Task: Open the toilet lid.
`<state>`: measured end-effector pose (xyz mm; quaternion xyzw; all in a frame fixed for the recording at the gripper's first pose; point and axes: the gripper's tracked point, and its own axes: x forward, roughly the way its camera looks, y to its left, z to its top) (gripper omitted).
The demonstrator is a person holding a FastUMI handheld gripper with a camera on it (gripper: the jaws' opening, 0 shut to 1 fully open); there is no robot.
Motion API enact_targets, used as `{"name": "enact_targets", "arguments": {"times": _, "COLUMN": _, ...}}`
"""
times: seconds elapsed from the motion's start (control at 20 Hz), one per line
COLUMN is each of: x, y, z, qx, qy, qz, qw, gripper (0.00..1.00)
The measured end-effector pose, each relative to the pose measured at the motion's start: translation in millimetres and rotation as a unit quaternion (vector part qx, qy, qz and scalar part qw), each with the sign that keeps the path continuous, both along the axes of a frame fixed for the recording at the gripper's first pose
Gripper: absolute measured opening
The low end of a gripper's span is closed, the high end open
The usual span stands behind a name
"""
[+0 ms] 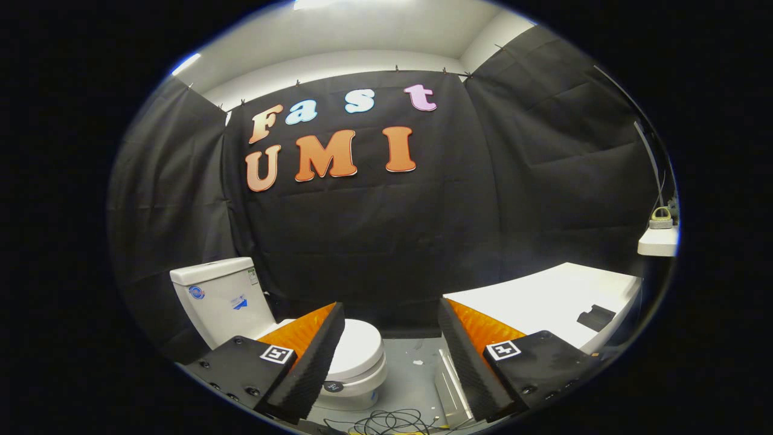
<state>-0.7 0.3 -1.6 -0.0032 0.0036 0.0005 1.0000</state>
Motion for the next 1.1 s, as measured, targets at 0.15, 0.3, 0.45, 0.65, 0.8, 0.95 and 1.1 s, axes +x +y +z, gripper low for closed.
{"name": "enact_targets", "arguments": {"times": 0.15, "x": 0, "y": 1, "z": 0, "qx": 0.001, "qy": 0.001, "qz": 0.002, "qw": 1.000, "gripper": 1.00}}
{"name": "enact_targets", "arguments": {"times": 0.3, "x": -1, "y": 5, "z": 5, "qx": 0.000, "qy": -0.006, "qz": 0.009, "qw": 1.000, "gripper": 1.00}}
{"name": "enact_targets", "arguments": {"times": 0.45, "x": -3, "y": 9, "z": 10, "qx": -0.016, "qy": -0.013, "qz": 0.014, "qw": 1.000, "gripper": 1.00}}
{"name": "enact_targets", "arguments": {"times": 0.65, "x": -3, "y": 26, "z": 24, "qx": -0.017, "qy": -0.018, "qz": 0.031, "qw": 0.999, "gripper": 1.00}}
{"name": "enact_targets", "arguments": {"times": 0.8, "x": 5, "y": 34, "z": 40, "qx": 0.003, "qy": -0.027, "qz": 0.042, "qw": 0.999, "gripper": 1.00}}
{"name": "enact_targets", "arguments": {"times": 0.95, "x": 20, "y": 46, "z": 52, "qx": 0.006, "qy": -0.035, "qz": 0.049, "qw": 0.998, "gripper": 0.99}}
{"name": "enact_targets", "arguments": {"times": 1.1, "x": 33, "y": 70, "z": 49, "qx": 0.030, "qy": -0.029, "qz": 0.066, "qw": 0.997, "gripper": 0.99}}
